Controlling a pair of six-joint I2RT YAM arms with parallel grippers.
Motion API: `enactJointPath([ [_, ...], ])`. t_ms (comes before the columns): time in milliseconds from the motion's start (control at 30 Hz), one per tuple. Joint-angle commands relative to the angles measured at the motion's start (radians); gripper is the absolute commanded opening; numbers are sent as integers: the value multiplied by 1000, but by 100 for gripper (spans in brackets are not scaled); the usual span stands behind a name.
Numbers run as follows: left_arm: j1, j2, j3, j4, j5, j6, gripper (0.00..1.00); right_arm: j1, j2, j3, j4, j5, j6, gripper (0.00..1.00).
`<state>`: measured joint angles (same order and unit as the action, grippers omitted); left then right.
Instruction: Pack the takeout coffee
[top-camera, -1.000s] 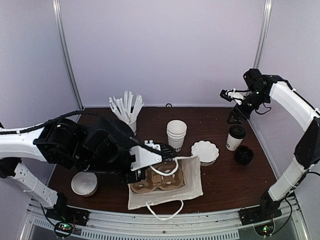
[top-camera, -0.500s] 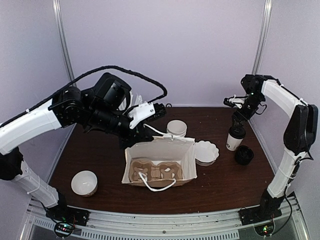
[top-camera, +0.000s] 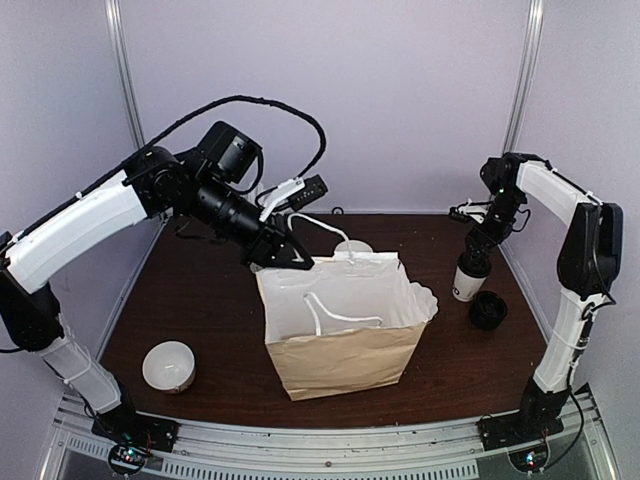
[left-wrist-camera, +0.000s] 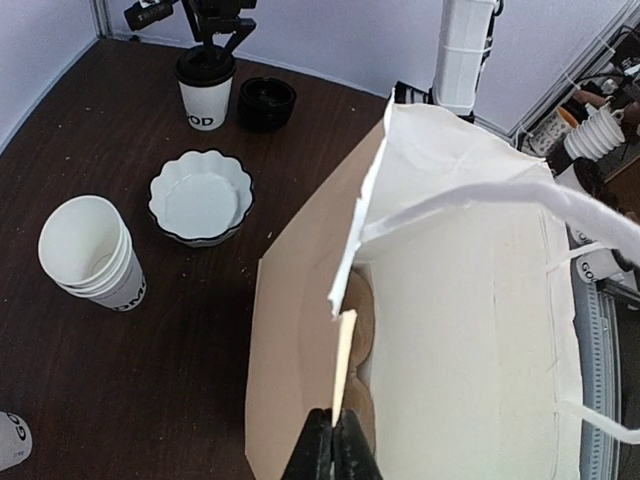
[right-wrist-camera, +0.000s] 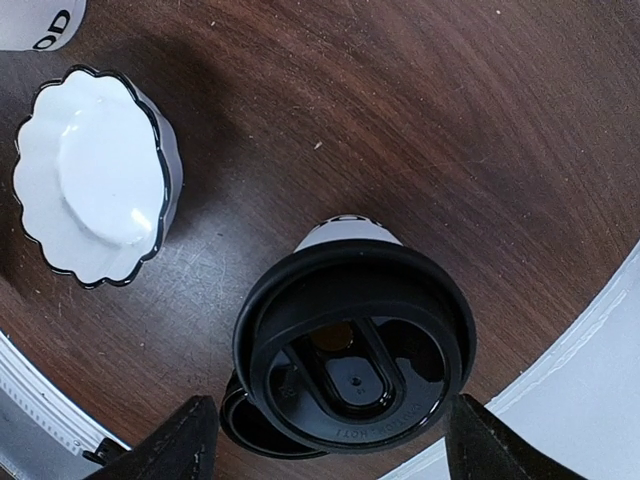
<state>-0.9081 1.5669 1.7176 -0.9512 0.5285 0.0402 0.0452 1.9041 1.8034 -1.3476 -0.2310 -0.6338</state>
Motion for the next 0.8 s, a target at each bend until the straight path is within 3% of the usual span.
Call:
enactJointPath([
  [0,37,18,53,0,140,-37,0,-14,24,37,-28,-4,-15,82],
  [767,46,103,49,-6,133,-37,0,-29,97,66,-58,-28,-29,78],
])
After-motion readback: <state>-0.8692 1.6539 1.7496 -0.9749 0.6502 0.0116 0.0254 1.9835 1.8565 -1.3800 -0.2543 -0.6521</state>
